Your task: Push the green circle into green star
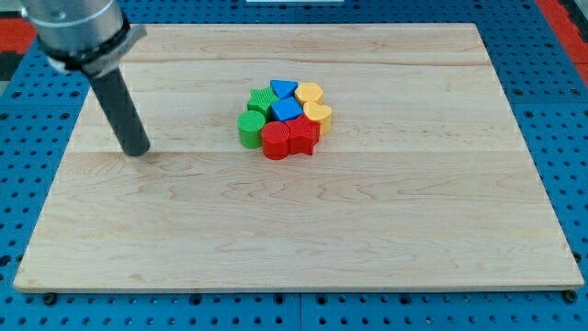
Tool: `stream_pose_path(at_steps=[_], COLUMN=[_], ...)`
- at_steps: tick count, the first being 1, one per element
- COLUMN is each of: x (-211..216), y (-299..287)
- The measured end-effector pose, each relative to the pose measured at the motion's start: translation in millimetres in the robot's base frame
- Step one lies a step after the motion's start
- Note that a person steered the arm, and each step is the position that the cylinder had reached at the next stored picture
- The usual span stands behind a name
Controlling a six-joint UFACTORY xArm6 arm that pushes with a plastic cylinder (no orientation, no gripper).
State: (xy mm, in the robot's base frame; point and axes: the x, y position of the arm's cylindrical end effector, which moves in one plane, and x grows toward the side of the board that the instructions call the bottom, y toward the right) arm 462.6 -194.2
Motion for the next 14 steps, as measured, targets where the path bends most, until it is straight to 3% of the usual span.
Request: stream_pose_path(at_steps=[1, 9, 11, 13, 14], x=[29.1, 30.8, 30.9, -5.3, -21.3], y=[23.3, 60.1, 152.0, 119.2, 130.7])
